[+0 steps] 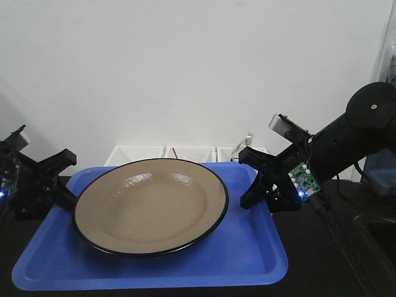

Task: Place disk in tray to left cabinet
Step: 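Hold the tray with both grippers while the base turns away from bench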

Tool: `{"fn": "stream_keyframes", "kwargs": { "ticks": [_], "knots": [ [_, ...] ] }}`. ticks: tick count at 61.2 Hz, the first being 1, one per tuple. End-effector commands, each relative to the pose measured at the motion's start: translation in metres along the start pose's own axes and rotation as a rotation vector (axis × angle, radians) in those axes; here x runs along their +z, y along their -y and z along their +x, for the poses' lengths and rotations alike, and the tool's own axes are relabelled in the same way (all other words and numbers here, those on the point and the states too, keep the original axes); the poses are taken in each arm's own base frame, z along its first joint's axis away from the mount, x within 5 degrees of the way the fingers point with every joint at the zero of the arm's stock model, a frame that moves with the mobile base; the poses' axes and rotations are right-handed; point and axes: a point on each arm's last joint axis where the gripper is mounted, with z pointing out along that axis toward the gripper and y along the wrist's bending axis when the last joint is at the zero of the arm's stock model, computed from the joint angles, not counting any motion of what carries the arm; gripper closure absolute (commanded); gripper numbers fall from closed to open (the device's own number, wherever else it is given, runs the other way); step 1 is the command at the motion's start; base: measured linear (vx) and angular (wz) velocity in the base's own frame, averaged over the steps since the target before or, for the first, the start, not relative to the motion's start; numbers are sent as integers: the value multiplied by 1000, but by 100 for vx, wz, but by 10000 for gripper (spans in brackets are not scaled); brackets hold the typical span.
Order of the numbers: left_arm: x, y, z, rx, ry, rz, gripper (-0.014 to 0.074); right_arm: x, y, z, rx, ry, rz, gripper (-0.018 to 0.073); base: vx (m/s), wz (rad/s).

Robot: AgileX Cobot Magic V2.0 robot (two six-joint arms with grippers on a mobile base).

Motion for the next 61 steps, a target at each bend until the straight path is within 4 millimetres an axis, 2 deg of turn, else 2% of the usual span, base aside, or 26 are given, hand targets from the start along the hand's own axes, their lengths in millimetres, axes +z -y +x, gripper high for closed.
{"fn": "stream_keyframes", "kwargs": {
  "ticks": [1,61],
  "knots": [
    [-22,42,8,0,43,220,597,-29,-41,5,-22,89,-196,564,0,0],
    [-22,42,8,0,43,220,597,-29,-40,5,-22,88,-196,564,-6,6]
  ]
}}
